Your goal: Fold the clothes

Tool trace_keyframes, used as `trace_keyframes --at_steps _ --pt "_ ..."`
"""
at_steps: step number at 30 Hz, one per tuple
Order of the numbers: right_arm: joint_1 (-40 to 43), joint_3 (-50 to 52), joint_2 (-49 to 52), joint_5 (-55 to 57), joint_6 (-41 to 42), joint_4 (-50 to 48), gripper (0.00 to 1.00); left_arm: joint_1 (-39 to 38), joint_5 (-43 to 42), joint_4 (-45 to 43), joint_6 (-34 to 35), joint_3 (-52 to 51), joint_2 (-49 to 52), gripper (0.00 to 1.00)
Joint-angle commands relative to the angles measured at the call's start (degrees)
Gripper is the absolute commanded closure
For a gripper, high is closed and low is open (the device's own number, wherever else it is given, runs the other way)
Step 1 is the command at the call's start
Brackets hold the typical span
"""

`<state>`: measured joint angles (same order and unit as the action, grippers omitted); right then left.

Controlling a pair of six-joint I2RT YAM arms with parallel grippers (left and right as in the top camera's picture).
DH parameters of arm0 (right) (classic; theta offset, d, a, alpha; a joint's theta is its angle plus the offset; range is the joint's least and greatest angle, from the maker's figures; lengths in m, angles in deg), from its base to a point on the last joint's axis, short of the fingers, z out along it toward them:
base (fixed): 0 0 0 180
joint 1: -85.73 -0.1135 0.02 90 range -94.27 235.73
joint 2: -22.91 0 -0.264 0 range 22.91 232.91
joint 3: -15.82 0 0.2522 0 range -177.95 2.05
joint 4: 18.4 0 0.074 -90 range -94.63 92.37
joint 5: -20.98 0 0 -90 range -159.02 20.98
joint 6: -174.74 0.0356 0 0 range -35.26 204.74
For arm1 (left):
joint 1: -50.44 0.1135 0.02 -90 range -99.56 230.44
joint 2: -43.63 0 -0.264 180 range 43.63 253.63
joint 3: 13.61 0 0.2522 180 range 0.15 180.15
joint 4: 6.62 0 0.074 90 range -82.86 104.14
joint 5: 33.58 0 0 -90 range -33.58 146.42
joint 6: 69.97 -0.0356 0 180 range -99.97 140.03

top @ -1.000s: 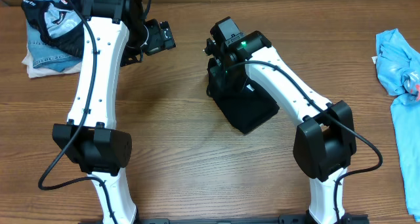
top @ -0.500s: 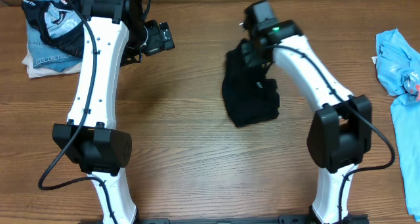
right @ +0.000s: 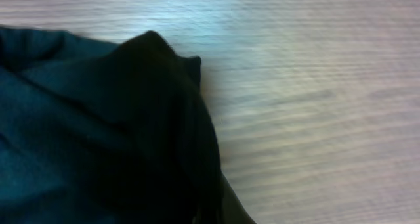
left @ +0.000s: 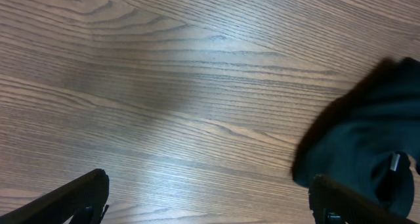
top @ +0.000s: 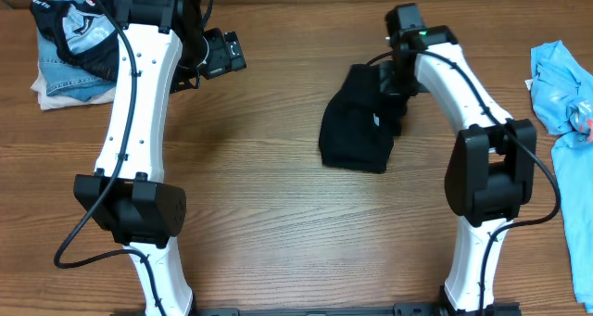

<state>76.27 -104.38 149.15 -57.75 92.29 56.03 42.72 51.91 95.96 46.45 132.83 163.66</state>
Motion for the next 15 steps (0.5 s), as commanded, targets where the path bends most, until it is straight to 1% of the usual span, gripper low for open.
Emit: trace_keyframes --at_steps 1,2,5,9,10,13,15 --pt "3.19 -0.02 0.76 3.04 4.72 1.95 0.68 0.04 0.68 0.04 -1.14 -0.33 0.72 0.00" --pt "3.69 -0.02 0.76 2.75 5.18 2.80 0.62 0.04 0.68 -0.07 -1.14 -0.33 0.72 0.00" --pt "4.96 -0.04 0.74 2.64 7.61 4.87 0.49 0.04 0.66 -0.13 -1.14 -0.33 0.72 0.00" --pt "5.95 -1.95 -0.04 2.62 12.28 10.67 0.47 0.04 0.63 -0.07 -1.14 -0.33 0.72 0.00" --pt "5.97 -2.93 -0.35 2.62 13.53 12.50 0.48 0.04 0.63 -0.09 -1.14 -0.33 0.72 0.00" --pt "6.01 -7.06 -2.19 2.58 17.16 19.12 0.49 -0.26 0.63 -0.15 -1.14 -0.33 0.72 0.00" --pt "5.99 -9.99 -3.91 1.36 18.45 23.28 0.48 -0.28 0.63 -0.13 -1.11 -0.33 0.72 0.00"
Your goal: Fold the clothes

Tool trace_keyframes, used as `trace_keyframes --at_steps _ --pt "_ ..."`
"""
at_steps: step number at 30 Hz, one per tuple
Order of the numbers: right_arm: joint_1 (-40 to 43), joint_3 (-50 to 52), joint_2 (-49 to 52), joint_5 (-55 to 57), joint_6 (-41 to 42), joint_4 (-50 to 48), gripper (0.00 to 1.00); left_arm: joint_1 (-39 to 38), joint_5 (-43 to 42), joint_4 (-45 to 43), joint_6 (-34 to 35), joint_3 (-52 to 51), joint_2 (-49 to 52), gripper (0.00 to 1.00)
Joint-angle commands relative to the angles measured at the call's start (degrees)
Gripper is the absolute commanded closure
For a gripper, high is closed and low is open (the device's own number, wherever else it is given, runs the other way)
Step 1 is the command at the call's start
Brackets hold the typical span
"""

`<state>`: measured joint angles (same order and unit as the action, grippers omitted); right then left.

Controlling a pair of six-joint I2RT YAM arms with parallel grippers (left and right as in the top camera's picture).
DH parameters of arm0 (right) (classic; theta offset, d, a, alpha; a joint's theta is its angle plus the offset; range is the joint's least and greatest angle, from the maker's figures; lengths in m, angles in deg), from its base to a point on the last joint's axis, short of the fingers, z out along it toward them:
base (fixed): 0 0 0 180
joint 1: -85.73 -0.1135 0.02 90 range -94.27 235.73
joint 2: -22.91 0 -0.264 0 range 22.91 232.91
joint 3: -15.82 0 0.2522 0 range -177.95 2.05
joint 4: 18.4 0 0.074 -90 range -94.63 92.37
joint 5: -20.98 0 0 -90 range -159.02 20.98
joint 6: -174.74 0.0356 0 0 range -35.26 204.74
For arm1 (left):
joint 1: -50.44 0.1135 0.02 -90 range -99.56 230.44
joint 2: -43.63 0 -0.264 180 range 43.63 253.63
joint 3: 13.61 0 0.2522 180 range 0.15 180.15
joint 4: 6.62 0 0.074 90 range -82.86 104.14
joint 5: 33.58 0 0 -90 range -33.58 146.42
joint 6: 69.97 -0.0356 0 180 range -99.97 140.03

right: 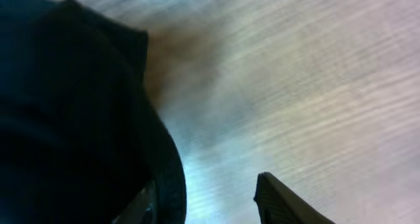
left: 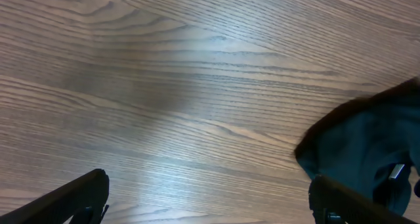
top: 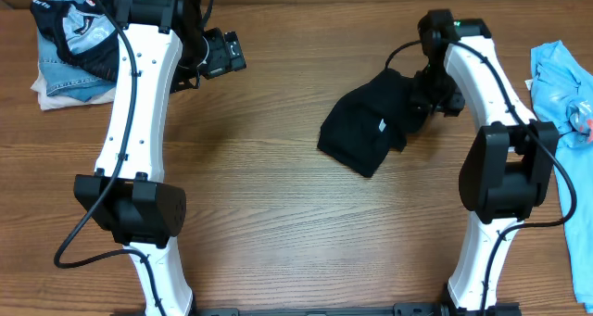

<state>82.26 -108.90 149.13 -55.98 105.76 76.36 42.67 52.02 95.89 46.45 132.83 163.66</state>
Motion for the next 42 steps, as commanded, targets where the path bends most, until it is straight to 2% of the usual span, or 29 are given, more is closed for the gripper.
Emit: trace_keyframes --at_steps 1,2,4,6,12,13,16,18,21,24,30,33,36,38,41,42 --pt "0.00 -6.60 -4.72 -1.68 5.01 4.46 0.46 -0.24 0.52 -0.07 -1.11 -0.33 0.72 0.00" --pt "0.00 -7.41 -5.53 -3.13 5.01 5.57 0.45 -0.22 0.52 -0.04 -1.11 -0.33 0.72 0.00" --pt "0.00 -7.80 -7.80 -8.13 4.96 8.00 0.19 -0.22 0.52 0.02 -1.14 -0.33 0.72 0.00" --pt "0.02 -7.78 -8.04 -7.96 4.94 10.05 0.14 -0.22 0.52 0.28 -1.14 -0.33 0.72 0.00" --pt "1.31 -6.43 -7.91 -4.59 5.99 10.64 0.11 -0.24 0.55 0.63 -1.16 -0.33 0.72 0.00" --pt "1.46 -6.40 -7.91 -6.91 6.23 10.86 0.11 -0.24 0.52 0.72 -1.14 -0.33 0.72 0.00" --pt "1.16 -6.38 -7.91 -23.63 -2.64 11.56 0.11 -0.24 0.52 0.81 -1.14 -0.33 0.72 0.00" --pt "0.15 -6.36 -7.91 -28.20 -6.36 12.55 0.11 -0.24 0.52 0.87 -1.14 -0.33 0.72 0.00" --pt "-2.27 -4.74 -7.91 -27.43 -6.27 12.74 0.11 -0.24 0.55 1.25 -1.16 -0.33 0.72 0.00" --pt "-5.38 1.14 -7.89 -26.58 -5.01 10.64 0.12 -0.24 0.52 1.31 -1.16 -0.33 0.72 0.00" --pt "-6.60 12.44 -7.89 -26.16 -0.42 1.84 0.14 -0.28 0.52 1.68 -1.16 -0.33 0.72 0.00" --pt "-6.36 16.52 -7.89 -26.18 1.79 -2.23 0.18 -0.28 0.55 1.75 -1.16 -0.33 0.72 0.00" --pt "-6.16 18.45 -7.87 -26.16 1.77 -3.69 0.30 -0.28 0.55 1.75 -1.16 -0.33 0.72 0.00" --pt "-6.16 18.97 -7.87 -26.14 1.79 -3.74 0.45 -0.28 0.55 1.73 -1.18 -0.33 0.72 0.00" --pt "-6.16 19.52 -7.87 -26.14 1.81 -3.80 0.81 -0.28 0.55 1.73 -1.16 -0.33 0.72 0.00" --pt "-6.16 19.52 -7.87 -26.03 2.16 -3.50 0.90 -0.31 0.55 1.75 -1.16 -0.33 0.72 0.00"
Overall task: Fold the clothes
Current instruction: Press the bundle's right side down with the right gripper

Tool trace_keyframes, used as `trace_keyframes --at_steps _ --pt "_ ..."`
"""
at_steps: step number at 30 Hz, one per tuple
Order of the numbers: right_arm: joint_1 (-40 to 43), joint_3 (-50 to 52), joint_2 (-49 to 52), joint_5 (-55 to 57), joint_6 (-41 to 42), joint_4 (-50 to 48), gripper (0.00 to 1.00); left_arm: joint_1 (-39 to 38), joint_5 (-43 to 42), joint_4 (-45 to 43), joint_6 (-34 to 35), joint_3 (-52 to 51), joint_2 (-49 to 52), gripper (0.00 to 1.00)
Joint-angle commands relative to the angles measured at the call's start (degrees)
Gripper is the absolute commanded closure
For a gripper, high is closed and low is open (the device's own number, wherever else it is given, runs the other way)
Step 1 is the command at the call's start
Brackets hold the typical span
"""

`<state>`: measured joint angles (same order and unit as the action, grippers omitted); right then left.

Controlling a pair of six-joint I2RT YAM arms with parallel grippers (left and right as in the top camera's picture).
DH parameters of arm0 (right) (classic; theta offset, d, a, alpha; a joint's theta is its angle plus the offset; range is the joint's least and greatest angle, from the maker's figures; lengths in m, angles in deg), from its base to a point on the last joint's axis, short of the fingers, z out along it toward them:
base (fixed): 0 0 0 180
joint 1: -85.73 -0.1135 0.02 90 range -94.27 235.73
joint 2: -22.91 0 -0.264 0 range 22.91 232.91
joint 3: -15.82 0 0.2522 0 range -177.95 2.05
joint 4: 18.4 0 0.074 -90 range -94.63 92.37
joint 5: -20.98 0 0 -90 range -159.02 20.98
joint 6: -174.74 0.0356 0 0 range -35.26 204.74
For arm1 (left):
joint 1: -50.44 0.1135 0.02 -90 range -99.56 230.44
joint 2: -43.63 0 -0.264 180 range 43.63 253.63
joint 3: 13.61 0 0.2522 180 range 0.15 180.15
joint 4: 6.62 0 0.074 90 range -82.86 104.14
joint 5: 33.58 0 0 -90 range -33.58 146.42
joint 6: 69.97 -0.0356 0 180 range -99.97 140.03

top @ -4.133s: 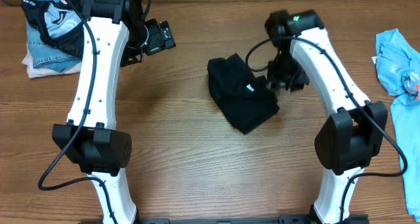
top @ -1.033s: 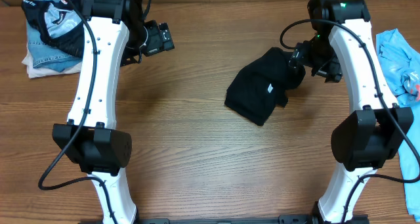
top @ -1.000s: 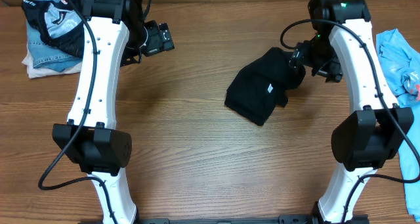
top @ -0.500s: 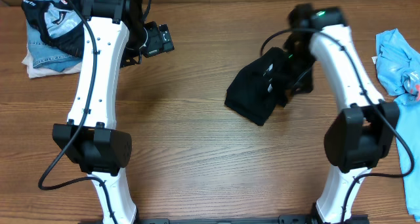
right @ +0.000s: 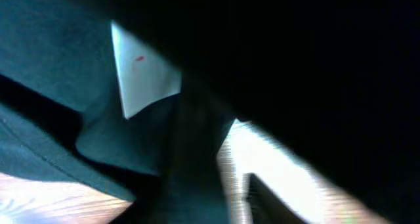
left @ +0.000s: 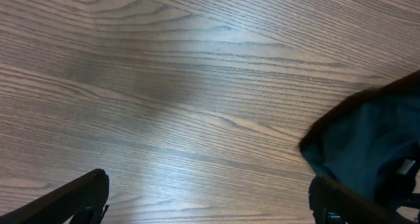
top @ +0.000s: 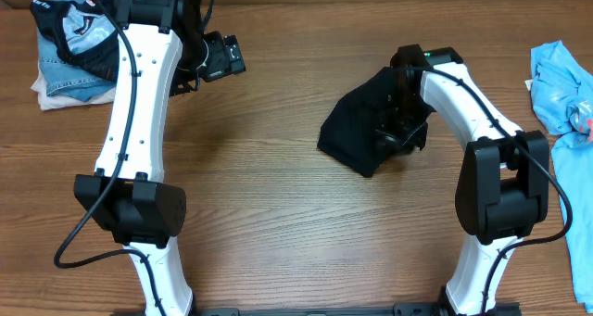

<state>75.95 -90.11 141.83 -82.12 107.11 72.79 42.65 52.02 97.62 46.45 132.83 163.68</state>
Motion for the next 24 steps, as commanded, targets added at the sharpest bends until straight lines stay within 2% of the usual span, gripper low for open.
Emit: trace_keyframes --at_steps 1,9,13,15,17,19,24 --pt "0.15 0.72 -0.57 0.57 1.86 0.63 0.94 -0.26 0.55 0.00 -1.16 -0.33 0.70 0.00" --pt "-0.22 0.72 -0.83 6.08 1.95 8.55 0.96 -0.15 0.55 -0.04 -2.23 -0.33 0.70 0.00" --pt "-0.87 0.79 -0.83 15.06 5.16 14.03 0.82 -0.15 0.52 -0.20 -2.23 -0.33 0.70 0.00" --pt "-0.87 0.76 -0.83 18.62 7.72 15.04 0.71 -0.17 0.52 -0.17 -2.23 -0.33 0.70 0.00" --pt "-0.31 0.42 -0.87 21.03 9.70 15.06 0.66 -0.17 0.33 -0.17 -2.23 -0.33 0.70 0.00" --pt "0.70 -0.59 -0.96 21.75 9.86 15.06 0.39 -0.17 0.37 -0.17 -2.23 -0.33 0.70 0.00" --pt "3.89 -6.03 -1.51 21.42 8.90 14.25 0.33 -0.15 0.39 -0.07 -2.25 -0.33 0.70 0.00"
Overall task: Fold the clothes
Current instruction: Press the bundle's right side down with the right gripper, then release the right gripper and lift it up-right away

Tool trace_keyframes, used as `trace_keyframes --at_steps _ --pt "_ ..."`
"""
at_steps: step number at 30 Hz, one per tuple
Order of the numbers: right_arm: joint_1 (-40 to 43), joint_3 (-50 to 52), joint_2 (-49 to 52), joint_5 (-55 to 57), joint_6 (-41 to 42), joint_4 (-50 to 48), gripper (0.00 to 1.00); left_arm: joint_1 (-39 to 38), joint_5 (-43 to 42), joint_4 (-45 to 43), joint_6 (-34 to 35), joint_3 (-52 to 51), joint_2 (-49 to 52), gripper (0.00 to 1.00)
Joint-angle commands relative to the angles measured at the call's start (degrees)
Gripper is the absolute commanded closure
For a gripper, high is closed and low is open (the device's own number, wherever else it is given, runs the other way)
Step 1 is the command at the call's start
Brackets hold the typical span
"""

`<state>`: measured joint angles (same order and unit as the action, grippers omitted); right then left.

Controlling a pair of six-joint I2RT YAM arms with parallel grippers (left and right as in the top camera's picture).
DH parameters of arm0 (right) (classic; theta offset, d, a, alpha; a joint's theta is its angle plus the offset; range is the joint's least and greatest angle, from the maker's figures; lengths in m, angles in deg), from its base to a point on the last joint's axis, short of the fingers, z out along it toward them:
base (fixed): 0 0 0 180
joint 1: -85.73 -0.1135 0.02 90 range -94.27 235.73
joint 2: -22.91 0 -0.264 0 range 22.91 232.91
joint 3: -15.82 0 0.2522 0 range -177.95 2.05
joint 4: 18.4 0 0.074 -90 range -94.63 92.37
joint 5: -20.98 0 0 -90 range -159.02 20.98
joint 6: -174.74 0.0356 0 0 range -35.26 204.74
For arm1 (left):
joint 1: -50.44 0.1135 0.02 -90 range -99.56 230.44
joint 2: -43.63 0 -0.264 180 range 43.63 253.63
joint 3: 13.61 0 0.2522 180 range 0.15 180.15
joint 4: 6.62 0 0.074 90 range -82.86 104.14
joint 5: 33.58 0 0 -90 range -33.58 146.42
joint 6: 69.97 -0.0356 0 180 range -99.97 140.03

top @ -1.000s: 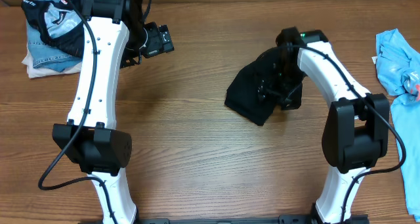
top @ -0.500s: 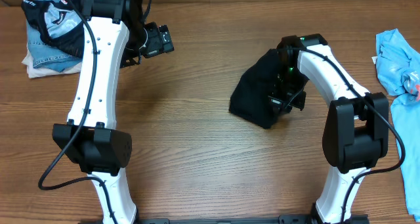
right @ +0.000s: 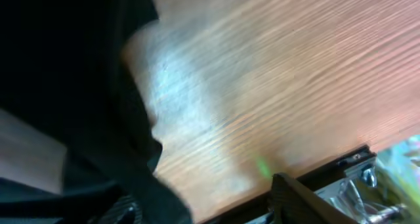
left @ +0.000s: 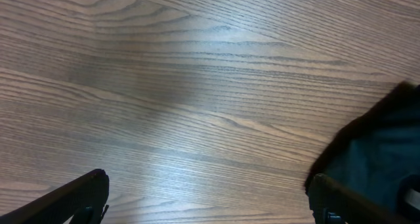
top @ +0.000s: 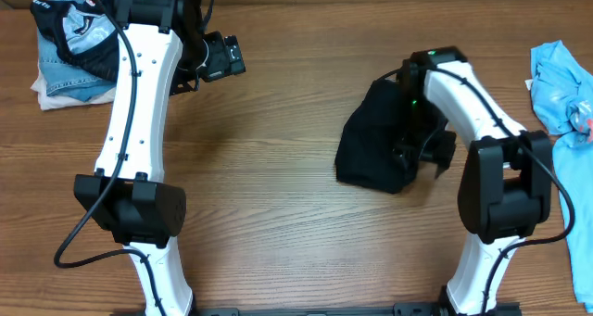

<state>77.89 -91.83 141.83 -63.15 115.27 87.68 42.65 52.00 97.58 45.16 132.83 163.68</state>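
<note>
A black garment [top: 371, 149] lies bunched on the wooden table right of centre. Its edge shows in the left wrist view as a dark garment corner [left: 377, 152]. My right gripper [top: 424, 155] is low at the garment's right side. In the right wrist view the black cloth [right: 65, 86] fills the left and drapes over the left finger, while the right gripper [right: 207, 201] has its jaws apart over bare wood. My left gripper [top: 220, 56] hangs open at the back left, well away from the garment, its jaws [left: 209, 198] wide with nothing between them.
A pile of clothes [top: 65, 43] with denim and a dark printed piece sits at the back left corner. A light blue garment [top: 561, 84] lies along the right edge. Bare wood [top: 269, 168] stretches between the two arms.
The right gripper was over the middle of the garment and is now at its right side, nearer the front. The garment sits a little further right and forward, more bunched. The left arm is unchanged.
The black garment lay heaped with the right gripper at its back right edge. It then lay flatter with a white tag showing and the gripper further right. Then the gripper was over the cloth. Now the cloth sits bunched further right and forward.
</note>
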Motion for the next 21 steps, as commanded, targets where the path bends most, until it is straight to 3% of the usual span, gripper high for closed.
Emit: trace_keyframes --at_steps 1,10,19,21 --pt "2.51 -5.64 -1.64 2.47 0.52 -0.83 0.32 -0.15 0.39 -0.04 -0.94 -0.33 0.70 0.00" --pt "8.57 -11.23 -1.77 -8.24 -9.79 -7.52 0.21 -0.15 0.39 -0.63 -0.92 -0.33 0.70 0.00" --pt "9.70 -3.72 -1.36 -17.22 -17.11 -18.73 0.21 -0.28 0.39 -0.72 -0.92 -0.33 0.70 0.00" --pt "9.73 -1.77 -0.83 -17.55 -17.05 -21.20 0.26 -0.26 0.39 -0.68 -0.92 -0.33 0.70 0.00"
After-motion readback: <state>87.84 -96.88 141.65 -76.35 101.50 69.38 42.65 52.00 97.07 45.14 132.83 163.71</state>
